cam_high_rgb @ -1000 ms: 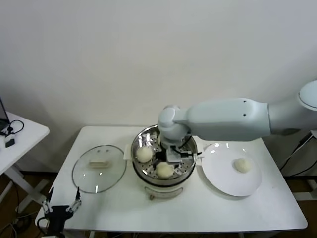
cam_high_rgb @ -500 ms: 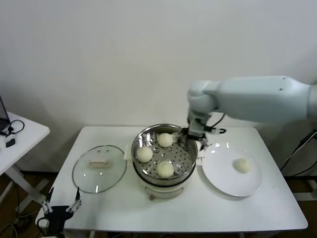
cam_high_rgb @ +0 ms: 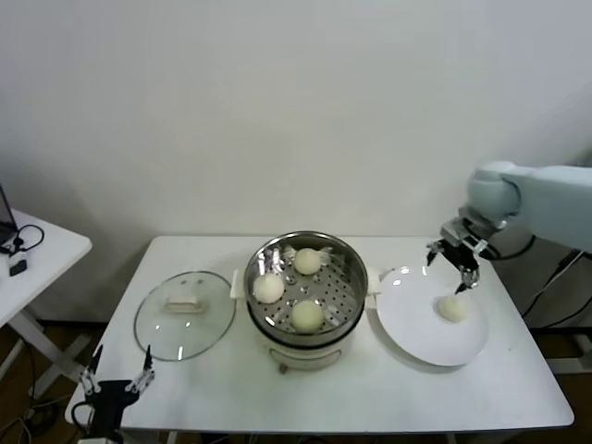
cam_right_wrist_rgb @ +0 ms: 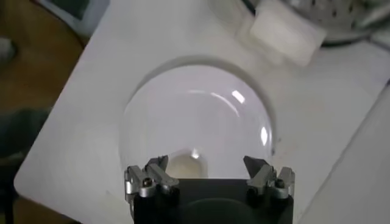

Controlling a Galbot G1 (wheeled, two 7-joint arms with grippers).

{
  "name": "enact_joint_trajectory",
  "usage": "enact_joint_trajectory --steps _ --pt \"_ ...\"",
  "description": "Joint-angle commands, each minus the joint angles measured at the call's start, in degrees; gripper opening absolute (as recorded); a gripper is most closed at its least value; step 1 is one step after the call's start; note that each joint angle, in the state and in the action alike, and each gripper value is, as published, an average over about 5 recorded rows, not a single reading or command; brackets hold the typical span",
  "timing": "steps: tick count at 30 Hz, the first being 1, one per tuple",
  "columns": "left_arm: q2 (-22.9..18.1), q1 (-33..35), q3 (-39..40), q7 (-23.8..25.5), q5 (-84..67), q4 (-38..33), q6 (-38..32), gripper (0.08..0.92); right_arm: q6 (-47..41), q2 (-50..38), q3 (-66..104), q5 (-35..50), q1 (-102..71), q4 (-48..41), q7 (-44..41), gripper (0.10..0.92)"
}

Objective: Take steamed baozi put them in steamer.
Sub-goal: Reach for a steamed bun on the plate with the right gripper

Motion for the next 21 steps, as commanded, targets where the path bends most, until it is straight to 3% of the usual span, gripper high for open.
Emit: enact_joint_trajectory --steps 1,21 --pt "-2.8 0.2 0.0 0.0 0.3 0.1 -0.4 0.823 -6.5 -4.1 15.6 -4.2 -21.1 -14.5 3.4 0.823" --pt "-2.8 1.3 -0.7 -0.1 0.8 0.2 -1.1 0.823 -5.5 0.7 25.1 -9.7 -32.2 -22.6 3.5 0.823"
